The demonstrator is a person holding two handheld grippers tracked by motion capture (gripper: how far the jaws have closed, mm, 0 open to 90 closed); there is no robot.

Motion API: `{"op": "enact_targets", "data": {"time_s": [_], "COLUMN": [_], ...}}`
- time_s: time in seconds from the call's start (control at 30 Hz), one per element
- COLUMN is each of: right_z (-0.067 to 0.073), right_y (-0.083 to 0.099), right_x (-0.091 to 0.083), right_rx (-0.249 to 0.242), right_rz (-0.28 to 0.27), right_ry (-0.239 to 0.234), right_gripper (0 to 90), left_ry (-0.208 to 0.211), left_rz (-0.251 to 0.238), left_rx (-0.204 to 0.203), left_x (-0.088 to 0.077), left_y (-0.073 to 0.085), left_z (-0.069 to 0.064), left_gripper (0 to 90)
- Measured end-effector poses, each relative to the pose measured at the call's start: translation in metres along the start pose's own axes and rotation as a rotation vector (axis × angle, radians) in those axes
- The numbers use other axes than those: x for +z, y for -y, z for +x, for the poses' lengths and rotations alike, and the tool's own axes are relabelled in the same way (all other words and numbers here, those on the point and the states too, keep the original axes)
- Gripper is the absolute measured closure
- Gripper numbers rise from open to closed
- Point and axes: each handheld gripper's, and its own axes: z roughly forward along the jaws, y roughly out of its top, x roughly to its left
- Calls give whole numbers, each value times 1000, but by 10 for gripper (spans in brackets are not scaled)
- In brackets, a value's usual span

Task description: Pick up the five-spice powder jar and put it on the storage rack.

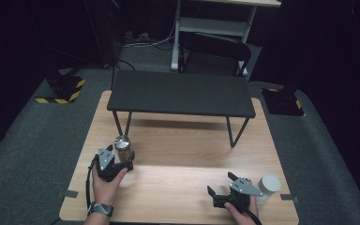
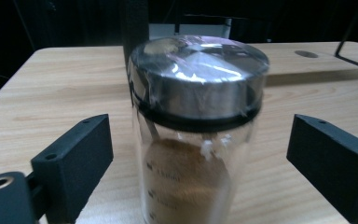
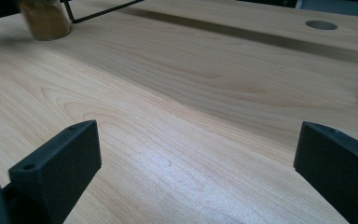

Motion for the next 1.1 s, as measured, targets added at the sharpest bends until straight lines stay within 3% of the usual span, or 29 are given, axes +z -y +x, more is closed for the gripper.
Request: {"op": "enact_targets", "data": {"time_s": [0.2, 0.47, 1.1], "right_z": [-1, -2, -3], "right_y": [1, 1, 2], "right_x": [0, -1, -1], "right_rx": [6, 9, 15], "right_rz": [-4, -6, -13], "right_ry": [-2, -6, -8], "right_gripper": [3, 3, 3], "left_ry": [-17, 0, -11], "left_rz": [15, 14, -3], "left_rx": [-4, -19, -26], "left_x": [8, 10, 6], "left_y": [-1, -1, 1], "left_z": [-1, 2, 5], "left_gripper": [170, 296, 307]}}
